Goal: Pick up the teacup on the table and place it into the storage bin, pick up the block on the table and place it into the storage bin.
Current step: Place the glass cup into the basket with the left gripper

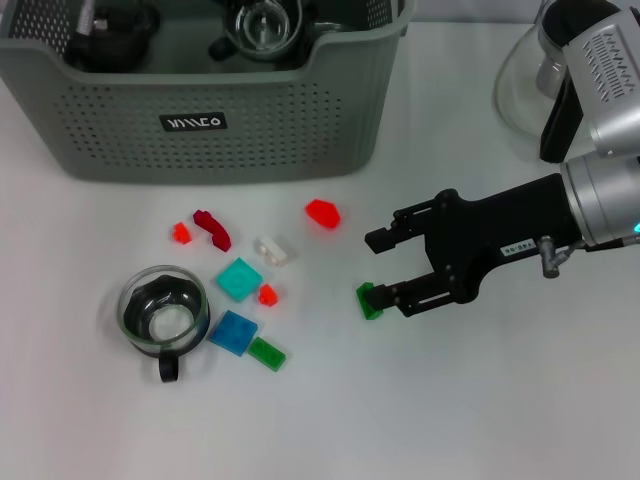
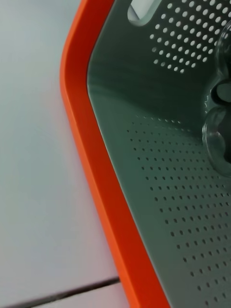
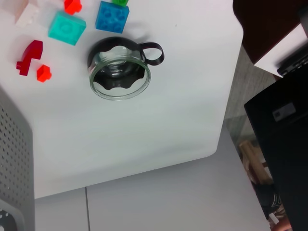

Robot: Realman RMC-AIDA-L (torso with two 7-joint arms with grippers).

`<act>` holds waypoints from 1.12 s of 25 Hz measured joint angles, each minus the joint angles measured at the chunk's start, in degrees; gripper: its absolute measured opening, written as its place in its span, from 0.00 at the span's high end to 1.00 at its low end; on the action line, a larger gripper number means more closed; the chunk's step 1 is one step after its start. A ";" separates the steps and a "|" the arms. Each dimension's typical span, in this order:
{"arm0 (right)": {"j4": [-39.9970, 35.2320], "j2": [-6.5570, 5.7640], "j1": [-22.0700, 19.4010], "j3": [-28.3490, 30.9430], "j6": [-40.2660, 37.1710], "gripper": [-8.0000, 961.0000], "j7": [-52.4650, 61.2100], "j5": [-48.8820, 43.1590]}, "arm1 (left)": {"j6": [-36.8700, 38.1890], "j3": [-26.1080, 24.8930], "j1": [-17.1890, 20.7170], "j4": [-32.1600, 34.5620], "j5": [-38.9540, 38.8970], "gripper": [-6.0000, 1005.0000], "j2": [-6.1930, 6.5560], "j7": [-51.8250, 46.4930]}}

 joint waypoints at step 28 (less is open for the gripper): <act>0.25 -0.29 -0.39 0.50 1.53 0.00 1.71 -0.41 | 34.20 -7.96 10.67 31.55 -7.87 0.16 -1.34 4.45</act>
